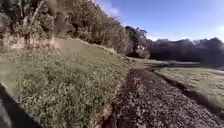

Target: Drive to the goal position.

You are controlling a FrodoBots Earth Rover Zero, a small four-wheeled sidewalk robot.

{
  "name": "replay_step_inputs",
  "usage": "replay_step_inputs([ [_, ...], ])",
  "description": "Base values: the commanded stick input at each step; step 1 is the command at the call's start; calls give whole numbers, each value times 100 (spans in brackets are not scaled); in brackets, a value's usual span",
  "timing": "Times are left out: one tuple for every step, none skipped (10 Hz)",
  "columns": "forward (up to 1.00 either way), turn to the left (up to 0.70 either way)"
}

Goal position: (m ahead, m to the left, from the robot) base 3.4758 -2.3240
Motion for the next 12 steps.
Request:
replay_step_inputs([
  [85,-34],
  [0,-85],
  [0,-85],
  [0,-85],
  [0,-85],
  [0,-85],
  [0,-85],
  [0,-85],
  [0,-85],
  [0,-85],
  [0,-58],
  [0,-20],
])
